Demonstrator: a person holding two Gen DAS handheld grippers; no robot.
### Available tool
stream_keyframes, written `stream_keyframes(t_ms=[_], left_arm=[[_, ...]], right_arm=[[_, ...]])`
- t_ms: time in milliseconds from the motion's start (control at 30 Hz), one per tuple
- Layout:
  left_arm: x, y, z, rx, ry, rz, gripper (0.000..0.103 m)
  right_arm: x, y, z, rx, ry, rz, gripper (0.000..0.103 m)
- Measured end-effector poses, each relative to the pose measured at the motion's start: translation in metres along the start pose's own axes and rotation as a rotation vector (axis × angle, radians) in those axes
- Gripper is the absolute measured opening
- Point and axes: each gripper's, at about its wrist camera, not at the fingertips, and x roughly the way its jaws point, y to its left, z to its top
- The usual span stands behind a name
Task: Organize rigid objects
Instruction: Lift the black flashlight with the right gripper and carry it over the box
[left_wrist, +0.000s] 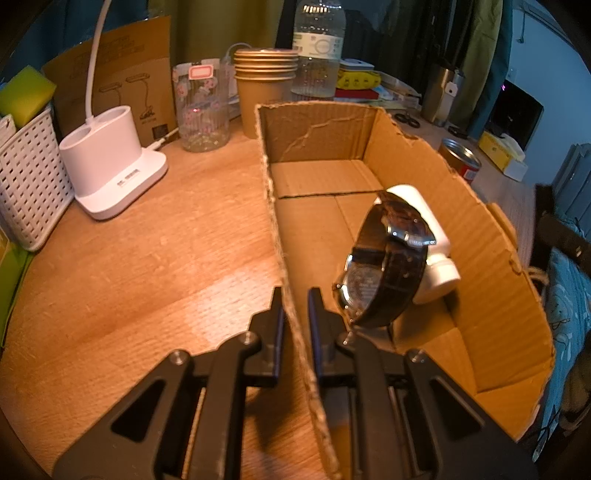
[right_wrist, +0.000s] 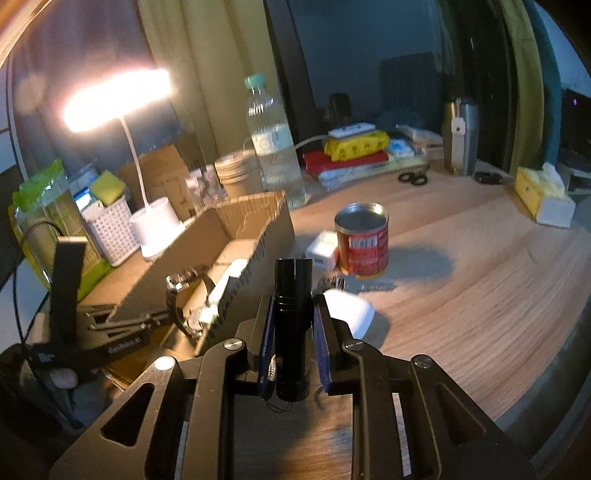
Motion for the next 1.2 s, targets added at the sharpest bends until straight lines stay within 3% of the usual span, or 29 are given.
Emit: stream_keyframes(t_ms=[467,733,933,1200], left_arm=[[0.0,0.002,0.001,0.0,0.0,0.0,0.013],[0.001,0.002,0.001,-0.001,0.001,-0.002,0.013],[0.001,0.002,0.001,-0.001,0.001,-0.002,0.013],[0.001,0.003,0.002,-0.001,0.001,-0.002,0.013]], right_arm=[[-0.048,0.023,0.035,-0.035,-0.161,0.037,0.022],[-0.059,0.044,0.044,-0.064,-0.2,0.089,0.022],[-0.054,0.063,0.043,-0.095,-0.187,0.134,0.022],[-0.022,0.08,0.025,-0.11,-0.097,0.174,0.022]])
